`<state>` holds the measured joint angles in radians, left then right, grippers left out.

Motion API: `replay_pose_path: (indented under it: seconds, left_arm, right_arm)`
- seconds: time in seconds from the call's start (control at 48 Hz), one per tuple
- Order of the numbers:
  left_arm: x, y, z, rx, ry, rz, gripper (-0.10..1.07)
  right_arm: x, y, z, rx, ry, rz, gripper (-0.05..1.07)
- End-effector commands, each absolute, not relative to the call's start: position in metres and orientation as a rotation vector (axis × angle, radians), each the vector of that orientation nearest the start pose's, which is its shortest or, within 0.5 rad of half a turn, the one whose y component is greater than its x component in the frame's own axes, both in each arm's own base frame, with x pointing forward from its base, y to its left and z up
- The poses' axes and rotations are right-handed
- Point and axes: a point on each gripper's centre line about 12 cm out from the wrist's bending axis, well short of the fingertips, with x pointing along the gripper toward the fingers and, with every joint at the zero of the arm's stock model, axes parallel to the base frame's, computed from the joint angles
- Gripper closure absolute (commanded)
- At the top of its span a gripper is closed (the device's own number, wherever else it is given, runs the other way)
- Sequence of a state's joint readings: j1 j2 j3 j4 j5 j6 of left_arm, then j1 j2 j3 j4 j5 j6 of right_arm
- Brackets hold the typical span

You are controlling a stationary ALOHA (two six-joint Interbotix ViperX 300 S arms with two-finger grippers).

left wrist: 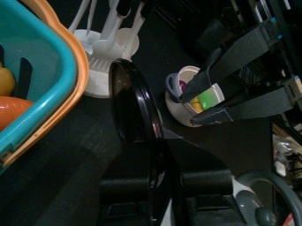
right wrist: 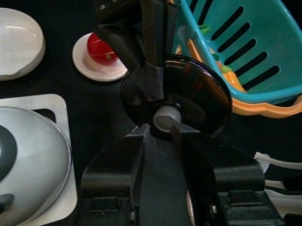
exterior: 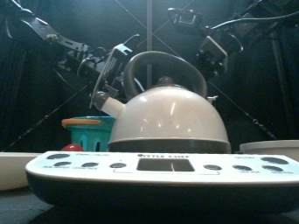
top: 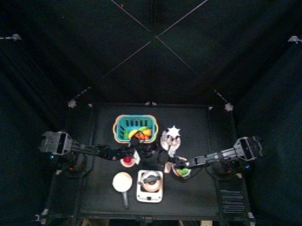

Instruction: Hand pot lid to other hand

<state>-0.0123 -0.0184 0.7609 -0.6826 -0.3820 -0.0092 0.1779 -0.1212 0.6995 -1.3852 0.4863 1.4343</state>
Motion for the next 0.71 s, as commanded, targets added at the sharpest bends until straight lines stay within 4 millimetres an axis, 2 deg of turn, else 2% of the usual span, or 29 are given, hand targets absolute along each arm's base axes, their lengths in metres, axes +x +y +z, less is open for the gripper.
replay_pose_path:
  seconds: [0.0, 0.688]
  left_arm:
    - [0.381, 0.024, 0.185, -0.589, 0.324, 0.351, 0.6]
    - [0.373, 0.02, 0.188, -0.594, 0.33, 0.338, 0.6]
  right_arm:
    - [0.362, 0.01, 0.215, -0.137, 0.595, -0.309, 0.31]
    - [0.352, 0.004, 0.211, -0.152, 0.613, -0.35, 0.3]
